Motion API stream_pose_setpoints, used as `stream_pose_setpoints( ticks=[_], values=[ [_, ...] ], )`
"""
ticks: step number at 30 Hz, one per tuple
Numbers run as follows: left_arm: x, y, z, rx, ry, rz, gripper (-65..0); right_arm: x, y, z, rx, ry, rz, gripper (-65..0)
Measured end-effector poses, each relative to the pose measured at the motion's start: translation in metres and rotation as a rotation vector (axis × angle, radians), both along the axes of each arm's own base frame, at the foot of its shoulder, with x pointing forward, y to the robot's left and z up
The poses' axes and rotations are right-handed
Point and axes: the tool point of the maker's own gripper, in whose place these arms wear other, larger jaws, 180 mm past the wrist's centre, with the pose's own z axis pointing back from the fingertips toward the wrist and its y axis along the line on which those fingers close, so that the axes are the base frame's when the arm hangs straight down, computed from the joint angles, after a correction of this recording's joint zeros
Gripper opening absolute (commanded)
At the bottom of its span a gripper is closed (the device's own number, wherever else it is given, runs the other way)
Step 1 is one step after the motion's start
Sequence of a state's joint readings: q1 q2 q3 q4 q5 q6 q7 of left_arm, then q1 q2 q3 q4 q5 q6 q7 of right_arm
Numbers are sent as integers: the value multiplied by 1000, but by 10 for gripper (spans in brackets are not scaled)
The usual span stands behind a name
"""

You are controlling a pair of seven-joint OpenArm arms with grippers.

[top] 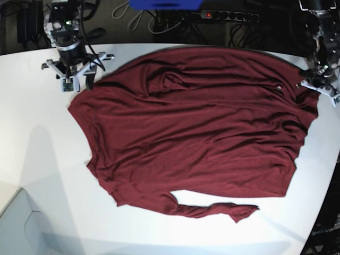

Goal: Layout the t-shirt on the table in an organized manner, then fold the t-shirt properly
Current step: 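Move the right gripper along the collar edge and grasp the shirt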

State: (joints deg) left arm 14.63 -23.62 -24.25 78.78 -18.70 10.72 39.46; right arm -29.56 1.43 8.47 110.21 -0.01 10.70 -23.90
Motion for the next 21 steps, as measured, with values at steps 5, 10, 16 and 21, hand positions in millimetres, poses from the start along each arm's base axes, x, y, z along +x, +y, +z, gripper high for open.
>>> stream_pose_setpoints(
  ticks=[5,10,16,21],
  values=[
    [1,-1,0,-4,-1,0,-646,0,0,0,0,-1,1,-456],
    [-10,-6,3,-3,14,-20,-650,0,0,0,0,0,0,-456],
    [-15,-35,18,-50,-18,-53,-650,1,0,0,-1,-1,0,-456],
    [-11,-19,52,7,-110,-12,-650,1,0,1,-2,-4,0,-456]
  ],
)
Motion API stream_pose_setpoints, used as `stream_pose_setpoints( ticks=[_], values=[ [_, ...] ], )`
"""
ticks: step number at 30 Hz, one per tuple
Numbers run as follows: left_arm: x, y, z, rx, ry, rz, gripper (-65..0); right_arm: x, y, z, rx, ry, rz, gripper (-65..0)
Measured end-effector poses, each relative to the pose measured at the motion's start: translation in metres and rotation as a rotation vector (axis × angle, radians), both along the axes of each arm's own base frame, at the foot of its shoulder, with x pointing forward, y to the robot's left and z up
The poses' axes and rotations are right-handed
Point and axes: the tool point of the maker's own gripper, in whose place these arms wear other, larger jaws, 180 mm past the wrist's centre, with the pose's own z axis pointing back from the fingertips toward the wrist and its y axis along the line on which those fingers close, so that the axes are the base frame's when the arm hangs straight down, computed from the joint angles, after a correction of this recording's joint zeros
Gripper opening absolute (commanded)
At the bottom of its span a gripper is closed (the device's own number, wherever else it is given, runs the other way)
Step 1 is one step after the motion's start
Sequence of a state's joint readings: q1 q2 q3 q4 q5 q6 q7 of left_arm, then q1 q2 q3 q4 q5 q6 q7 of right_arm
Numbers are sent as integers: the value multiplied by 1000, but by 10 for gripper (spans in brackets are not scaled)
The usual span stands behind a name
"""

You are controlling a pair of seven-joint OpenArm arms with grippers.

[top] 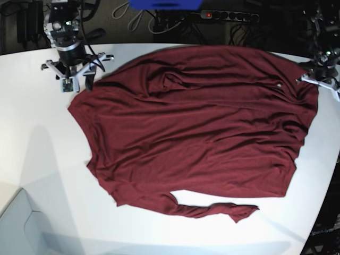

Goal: Layout the t-shirt on the table in an organized manner, then fold the t-shirt properly
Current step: 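Move the right gripper along the collar edge and grasp the shirt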

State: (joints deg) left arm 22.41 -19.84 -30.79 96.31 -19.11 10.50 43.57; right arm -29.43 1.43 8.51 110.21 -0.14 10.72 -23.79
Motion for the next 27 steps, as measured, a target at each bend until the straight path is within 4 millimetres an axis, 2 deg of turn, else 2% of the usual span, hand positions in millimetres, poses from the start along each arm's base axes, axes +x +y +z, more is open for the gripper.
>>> stream_pose_setpoints(
  ticks=[6,16,20,24,27],
  values=[
    [-4,-5,-1,-35,26,4,-650,0,0,0,0,-1,0,-456],
    [-15,9,24,16,-6,25,-650,-5,1,-3,1,16,4,-456],
    [-10,10,35,32,-36,20,-650,-7,26,-5,32,27,148,-454],
    [-17,6,33,17,-2,18,-650,-16,48,-9,80,47,213,-448],
    [-13,5,38,26,-23,10,-650,-19,58,-10,96,56,241,-394]
  ],
)
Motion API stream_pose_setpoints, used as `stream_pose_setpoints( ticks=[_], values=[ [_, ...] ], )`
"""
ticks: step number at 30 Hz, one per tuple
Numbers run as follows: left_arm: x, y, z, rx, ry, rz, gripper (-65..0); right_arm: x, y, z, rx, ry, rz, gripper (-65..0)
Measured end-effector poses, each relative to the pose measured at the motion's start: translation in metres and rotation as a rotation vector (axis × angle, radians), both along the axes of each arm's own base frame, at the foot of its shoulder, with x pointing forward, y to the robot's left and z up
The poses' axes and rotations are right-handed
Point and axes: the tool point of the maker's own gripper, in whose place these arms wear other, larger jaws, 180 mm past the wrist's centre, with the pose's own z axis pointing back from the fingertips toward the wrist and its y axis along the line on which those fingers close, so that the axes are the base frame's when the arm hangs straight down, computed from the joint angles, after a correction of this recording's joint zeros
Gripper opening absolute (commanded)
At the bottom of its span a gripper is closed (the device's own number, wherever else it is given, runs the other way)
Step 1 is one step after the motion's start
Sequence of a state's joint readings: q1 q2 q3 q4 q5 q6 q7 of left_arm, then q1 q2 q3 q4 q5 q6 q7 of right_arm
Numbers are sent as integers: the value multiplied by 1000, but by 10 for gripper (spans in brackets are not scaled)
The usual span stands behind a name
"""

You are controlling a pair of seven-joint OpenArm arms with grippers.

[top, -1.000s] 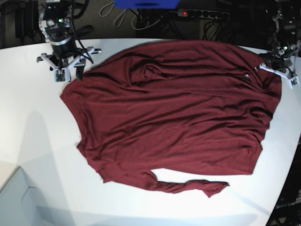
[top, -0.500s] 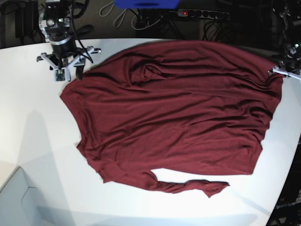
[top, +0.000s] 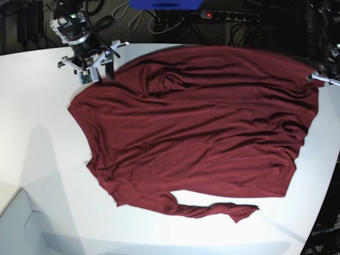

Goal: Layout the t-shirt on the table in an organized manner, then fold the t-shirt properly
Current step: 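Move the right gripper along the collar edge and grasp the shirt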

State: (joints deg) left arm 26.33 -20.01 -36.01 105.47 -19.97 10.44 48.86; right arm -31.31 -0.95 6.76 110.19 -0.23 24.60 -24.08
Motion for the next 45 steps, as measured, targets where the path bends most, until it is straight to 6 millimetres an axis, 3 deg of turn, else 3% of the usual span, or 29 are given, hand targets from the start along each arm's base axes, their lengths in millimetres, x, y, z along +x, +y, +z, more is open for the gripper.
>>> stream_pose_setpoints(
  ticks=[4,7,12,18,30,33,37,42,45],
  values=[
    [-1,0,-1,-3,5,1,-650,-6,17,-8,12,59,38,-298],
    [-1,1,0,5,6,1,-650,-9,32,-10,35,82,59,-268],
    [-1,1,-1,5,7,1,-650,-11,47,-10,61,83,89,-269],
    [0,0,0,5,4,0,-650,-29,53,-41,76,178,98,-269],
    [0,1,-2,2,7,3,-650,-26,60,-43,105,176,82,-273],
    [0,1,-1,2,6,3,-650,-27,62,-47,120,174,78,-323],
    [0,1,-2,2,7,3,-650,-22,65,-51,148,164,72,-441],
    [0,1,-2,2,7,2,-650,-21,66,-53,159,162,69,-648],
    [1,0,-1,0,4,1,-650,-23,65,-51,149,173,74,-650]
  ],
)
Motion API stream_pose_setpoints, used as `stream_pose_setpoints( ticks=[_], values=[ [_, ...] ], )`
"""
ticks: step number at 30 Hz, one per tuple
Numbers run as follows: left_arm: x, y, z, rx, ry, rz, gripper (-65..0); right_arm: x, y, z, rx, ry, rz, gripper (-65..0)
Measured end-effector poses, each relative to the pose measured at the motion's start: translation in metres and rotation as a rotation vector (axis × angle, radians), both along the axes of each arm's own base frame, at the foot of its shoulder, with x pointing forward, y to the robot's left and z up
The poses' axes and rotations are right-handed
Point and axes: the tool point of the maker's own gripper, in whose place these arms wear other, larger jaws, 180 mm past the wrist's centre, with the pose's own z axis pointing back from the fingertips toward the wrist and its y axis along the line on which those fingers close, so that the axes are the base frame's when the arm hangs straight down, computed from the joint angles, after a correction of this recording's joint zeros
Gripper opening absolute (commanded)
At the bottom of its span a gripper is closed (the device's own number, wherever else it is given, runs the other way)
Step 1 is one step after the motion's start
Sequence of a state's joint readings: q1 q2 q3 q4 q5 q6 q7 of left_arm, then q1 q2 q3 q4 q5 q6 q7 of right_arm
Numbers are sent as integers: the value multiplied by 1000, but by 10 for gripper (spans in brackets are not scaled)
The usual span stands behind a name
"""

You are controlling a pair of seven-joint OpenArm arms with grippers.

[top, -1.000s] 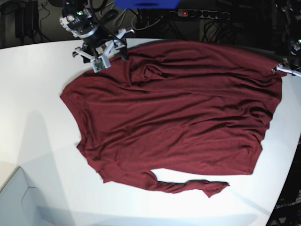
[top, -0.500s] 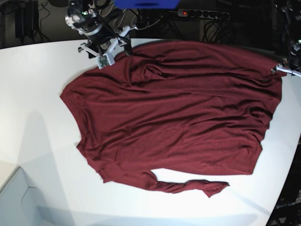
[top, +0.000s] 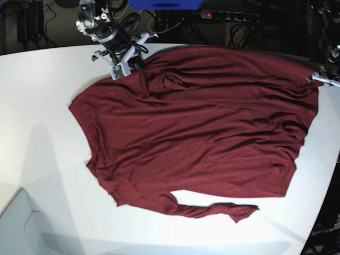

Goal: Layout the t-shirt on the table in an organized manner, then fold the t-shirt properly
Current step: 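Move the right gripper along the collar edge and grasp the shirt, then grasp the shirt shoulder with the left gripper, pinching the fabric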

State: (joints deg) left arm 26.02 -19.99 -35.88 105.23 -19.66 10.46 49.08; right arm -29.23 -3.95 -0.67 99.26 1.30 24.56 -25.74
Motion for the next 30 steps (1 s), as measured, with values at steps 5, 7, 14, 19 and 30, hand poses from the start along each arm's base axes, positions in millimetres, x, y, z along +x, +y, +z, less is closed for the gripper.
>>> stream_pose_setpoints(
  ticks=[5,7,14,19,30],
  values=[
    [2,-2,4,3,-11,-7,-650,-7,-9,10,-56,9,17,-650],
    [6,-4,10,10,-28,-16,-650,-3,-12,22,-71,-23,13,-650],
    [10,-5,22,18,-64,-19,-650,16,-26,54,-84,-128,-23,-650],
    [4,9,30,46,-76,22,-650,11,-32,52,-102,-113,-29,-650],
    [8,8,32,39,-92,23,-650,11,-30,53,-100,-117,-26,-650]
  ],
)
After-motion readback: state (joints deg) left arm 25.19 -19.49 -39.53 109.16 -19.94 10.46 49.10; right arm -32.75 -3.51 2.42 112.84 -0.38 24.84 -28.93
